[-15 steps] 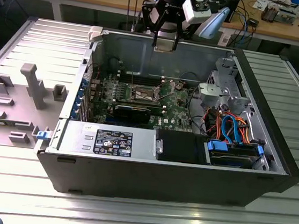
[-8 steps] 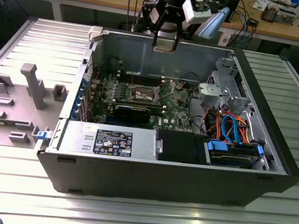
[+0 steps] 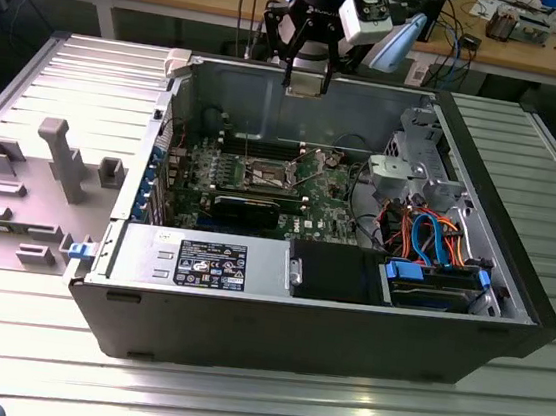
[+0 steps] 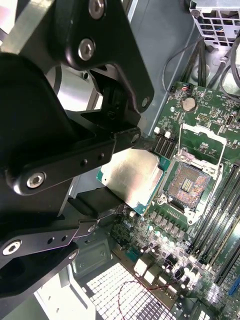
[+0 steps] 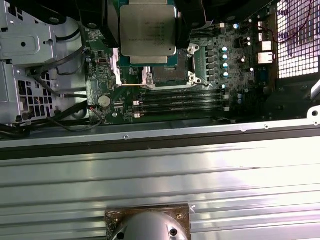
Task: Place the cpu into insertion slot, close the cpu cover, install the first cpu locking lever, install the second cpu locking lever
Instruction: 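Place the cpu into insertion slot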
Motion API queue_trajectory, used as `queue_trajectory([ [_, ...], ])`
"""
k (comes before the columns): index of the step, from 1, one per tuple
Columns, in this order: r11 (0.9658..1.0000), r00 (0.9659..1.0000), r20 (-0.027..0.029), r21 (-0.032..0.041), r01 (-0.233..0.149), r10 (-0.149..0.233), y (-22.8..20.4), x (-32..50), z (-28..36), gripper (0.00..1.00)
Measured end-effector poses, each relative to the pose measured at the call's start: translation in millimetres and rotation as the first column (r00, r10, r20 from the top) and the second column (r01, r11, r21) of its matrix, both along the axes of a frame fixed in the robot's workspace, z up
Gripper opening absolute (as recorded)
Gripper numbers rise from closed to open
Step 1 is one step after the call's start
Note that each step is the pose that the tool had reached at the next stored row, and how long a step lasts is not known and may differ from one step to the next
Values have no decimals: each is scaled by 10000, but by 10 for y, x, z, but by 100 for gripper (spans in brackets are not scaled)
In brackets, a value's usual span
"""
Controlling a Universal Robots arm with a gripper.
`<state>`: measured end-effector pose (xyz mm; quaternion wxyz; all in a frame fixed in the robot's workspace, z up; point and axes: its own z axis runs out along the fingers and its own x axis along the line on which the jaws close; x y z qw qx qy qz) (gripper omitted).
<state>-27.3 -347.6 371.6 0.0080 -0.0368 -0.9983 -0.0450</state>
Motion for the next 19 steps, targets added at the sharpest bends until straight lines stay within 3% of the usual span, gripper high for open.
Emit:
queue_trajectory([
  [12, 9991, 9991, 0, 0, 417, -417, 0, -29, -1, 54],
  [14, 9974, 9974, -1, -1, 727, -727, 0, -30, -3, 54],
  [19, 9970, 9970, 0, 0, 773, -773, 0, -30, -3, 54],
])
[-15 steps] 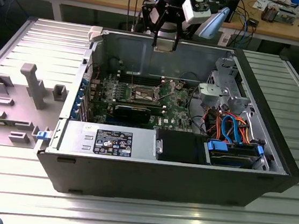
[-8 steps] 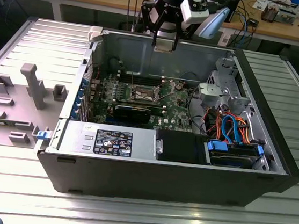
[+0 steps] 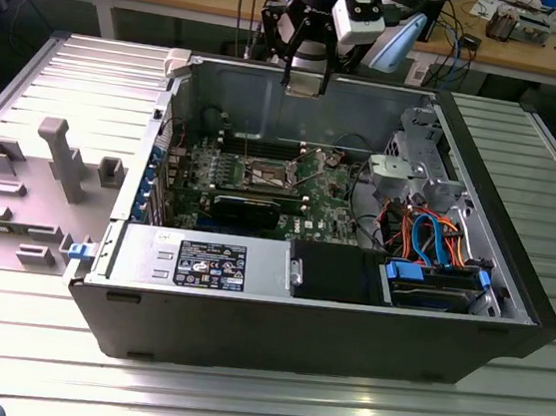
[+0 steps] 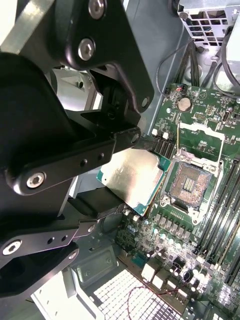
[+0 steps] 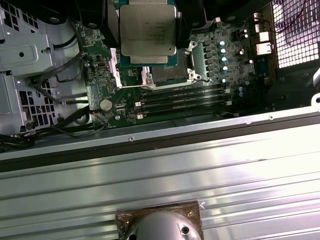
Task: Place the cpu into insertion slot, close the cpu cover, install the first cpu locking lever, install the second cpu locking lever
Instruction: 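Place the cpu into insertion slot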
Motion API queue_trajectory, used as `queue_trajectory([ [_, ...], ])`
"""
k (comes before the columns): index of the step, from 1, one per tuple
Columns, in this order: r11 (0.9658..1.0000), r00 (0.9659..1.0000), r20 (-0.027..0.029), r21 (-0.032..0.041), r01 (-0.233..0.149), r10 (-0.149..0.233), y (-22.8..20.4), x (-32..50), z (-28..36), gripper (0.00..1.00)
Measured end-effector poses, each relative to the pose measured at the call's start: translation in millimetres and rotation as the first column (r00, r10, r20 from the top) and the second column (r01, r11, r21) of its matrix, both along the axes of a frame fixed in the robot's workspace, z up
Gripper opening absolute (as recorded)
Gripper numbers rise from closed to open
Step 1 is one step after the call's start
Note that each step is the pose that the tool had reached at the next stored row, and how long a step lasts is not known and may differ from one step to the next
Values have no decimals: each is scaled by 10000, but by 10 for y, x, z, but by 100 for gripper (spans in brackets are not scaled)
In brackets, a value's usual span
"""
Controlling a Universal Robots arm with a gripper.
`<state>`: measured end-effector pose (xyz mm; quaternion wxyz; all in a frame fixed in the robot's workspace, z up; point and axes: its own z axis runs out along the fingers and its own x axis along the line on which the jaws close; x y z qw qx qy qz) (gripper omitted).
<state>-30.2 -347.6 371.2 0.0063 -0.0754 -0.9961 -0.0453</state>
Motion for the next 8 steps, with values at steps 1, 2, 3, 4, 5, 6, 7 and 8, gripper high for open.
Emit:
queue_trajectory([
  [1, 10000, 10000, 0, 0, 2, -2, 0, 0, 0, 54],
  [2, 10000, 10000, 0, 0, 3, -3, 0, 0, 0, 54],
  [3, 10000, 10000, 0, 0, 5, -5, 0, 0, 0, 54],
  [4, 10000, 10000, 0, 0, 6, -6, 0, 0, 0, 54],
  [5, 10000, 10000, 0, 0, 7, -7, 0, 0, 0, 54],
  [6, 10000, 10000, 0, 0, 8, -8, 0, 0, 0, 54],
  [7, 10000, 10000, 0, 0, 10, -10, 0, 0, 0, 54],
  [8, 10000, 10000, 0, 0, 10, -10, 0, 0, 0, 54],
])
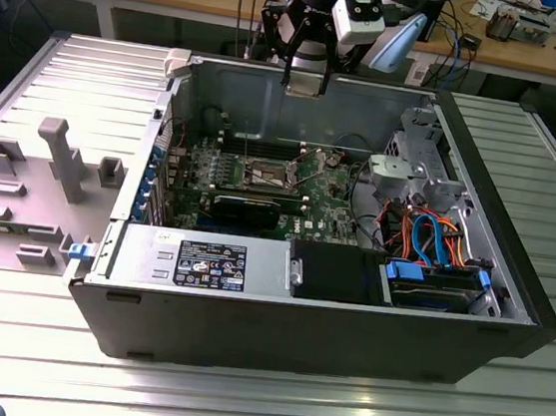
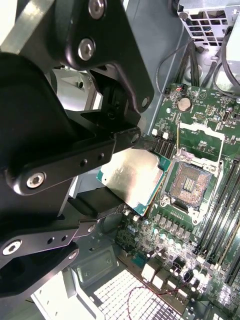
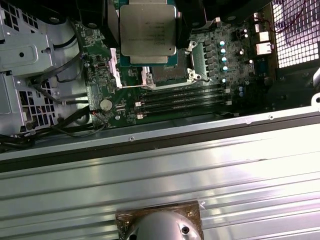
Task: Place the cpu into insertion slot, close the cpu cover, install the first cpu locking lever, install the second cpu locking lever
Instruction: 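Place the cpu into insertion slot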
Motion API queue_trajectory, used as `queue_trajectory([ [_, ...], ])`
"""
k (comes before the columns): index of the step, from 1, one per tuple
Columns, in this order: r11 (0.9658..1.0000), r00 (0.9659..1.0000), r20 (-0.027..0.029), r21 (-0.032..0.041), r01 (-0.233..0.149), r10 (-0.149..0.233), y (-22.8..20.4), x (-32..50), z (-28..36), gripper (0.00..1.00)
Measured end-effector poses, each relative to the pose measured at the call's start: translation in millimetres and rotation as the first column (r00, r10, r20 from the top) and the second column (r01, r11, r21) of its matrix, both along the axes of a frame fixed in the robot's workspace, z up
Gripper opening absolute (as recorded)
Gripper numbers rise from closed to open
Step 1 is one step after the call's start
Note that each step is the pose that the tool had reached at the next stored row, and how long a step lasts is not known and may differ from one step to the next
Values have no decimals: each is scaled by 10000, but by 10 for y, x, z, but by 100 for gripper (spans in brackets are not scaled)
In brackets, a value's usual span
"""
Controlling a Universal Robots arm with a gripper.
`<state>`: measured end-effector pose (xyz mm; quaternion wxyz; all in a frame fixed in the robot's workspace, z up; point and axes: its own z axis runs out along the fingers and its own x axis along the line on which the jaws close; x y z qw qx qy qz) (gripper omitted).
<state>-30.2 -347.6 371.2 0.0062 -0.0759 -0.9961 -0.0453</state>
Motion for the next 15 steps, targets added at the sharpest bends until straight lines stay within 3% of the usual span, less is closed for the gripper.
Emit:
queue_trajectory([
  [6, 9996, 9996, 0, 0, 266, -266, 0, 0, 0, 54],
  [12, 9960, 9960, 0, 0, 889, -889, 0, 0, -2, 54],
  [15, 9951, 9951, 0, -2, 989, -989, -1, 0, -3, 54],
])
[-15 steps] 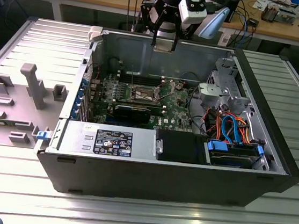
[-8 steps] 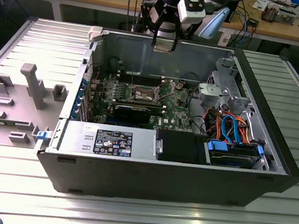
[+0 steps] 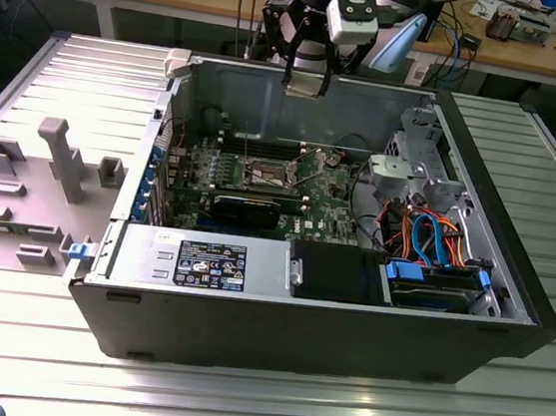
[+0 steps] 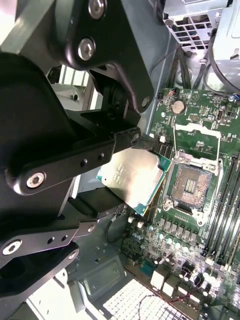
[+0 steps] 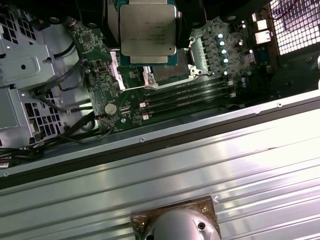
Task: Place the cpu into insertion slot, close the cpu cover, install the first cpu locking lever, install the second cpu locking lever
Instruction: 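Place the cpu into insertion slot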
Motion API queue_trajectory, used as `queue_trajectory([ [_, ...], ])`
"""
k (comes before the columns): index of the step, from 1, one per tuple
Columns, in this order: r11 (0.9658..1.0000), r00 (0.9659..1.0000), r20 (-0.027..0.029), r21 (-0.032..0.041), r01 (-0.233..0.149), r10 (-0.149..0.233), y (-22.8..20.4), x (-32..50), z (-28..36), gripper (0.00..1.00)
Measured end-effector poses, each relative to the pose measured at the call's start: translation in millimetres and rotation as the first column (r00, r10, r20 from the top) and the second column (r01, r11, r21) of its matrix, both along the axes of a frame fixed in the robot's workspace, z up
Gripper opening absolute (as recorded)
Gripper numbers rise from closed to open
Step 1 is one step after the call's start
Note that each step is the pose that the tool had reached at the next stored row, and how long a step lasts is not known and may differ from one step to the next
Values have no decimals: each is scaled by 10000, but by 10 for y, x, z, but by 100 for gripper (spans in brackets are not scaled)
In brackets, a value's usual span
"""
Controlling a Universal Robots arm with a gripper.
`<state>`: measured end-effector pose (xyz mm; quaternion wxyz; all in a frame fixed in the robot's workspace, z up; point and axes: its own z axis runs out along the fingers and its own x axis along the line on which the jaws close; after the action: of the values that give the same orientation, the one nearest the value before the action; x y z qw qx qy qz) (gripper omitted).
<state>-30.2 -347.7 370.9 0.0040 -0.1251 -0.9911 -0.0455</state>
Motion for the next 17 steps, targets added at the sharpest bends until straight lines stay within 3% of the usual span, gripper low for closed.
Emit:
queue_trajectory([
  [6, 9980, 9980, 0, 1, 632, -632, 0, 0, -2, 54],
  [17, 9979, 9979, 1, -1, 653, -653, 0, 0, -1, 54],
])
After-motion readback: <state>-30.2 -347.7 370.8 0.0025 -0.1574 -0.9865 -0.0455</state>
